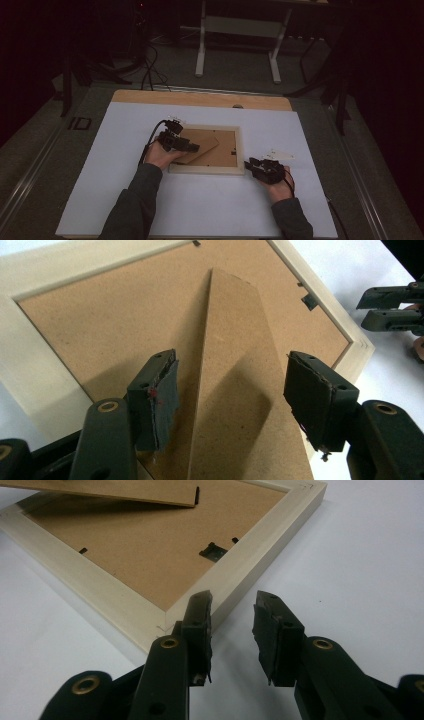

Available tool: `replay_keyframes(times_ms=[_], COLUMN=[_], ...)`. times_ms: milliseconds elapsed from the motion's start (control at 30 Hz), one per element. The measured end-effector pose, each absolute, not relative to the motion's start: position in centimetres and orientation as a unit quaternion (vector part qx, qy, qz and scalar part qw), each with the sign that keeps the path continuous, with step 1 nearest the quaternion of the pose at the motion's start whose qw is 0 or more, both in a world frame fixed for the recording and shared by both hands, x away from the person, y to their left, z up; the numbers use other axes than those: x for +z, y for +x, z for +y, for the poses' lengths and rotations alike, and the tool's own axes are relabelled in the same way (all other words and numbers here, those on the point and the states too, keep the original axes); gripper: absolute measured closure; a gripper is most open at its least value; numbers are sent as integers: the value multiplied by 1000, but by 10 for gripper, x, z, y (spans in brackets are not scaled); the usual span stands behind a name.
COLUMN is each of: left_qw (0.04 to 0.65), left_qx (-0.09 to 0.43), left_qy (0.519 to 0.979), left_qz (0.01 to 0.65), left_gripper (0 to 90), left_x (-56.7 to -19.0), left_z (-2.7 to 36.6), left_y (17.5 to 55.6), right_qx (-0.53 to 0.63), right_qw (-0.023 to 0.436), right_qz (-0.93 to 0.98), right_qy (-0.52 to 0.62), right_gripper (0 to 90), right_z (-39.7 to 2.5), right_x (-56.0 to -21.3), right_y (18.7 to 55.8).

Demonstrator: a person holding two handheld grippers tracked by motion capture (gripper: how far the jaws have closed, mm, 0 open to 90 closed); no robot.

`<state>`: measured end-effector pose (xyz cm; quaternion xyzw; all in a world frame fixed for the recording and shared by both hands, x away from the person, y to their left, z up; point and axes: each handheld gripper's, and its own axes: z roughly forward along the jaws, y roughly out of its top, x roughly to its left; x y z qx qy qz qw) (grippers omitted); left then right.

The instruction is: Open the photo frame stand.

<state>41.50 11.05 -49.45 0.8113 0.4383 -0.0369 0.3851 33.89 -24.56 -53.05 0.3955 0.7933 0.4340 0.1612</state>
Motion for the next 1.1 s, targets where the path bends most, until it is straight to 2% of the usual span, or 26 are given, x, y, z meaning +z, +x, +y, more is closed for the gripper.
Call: replay_keyframes(times_ms=[633,1100], left_qw=[377,359], left_qx=[-61,-66], left_qy=[825,834], left_qz=[417,414], left_gripper=[346,363], left_x=[-500,-505], left_z=[103,97], left_y=[413,414], right_qx=[433,432], right_qw=[159,159], right_qz=[794,795], right_qy=[395,395], right_gripper=[671,671], right_z=[-246,-246], right_x=[-531,-531], right_y=[339,340])
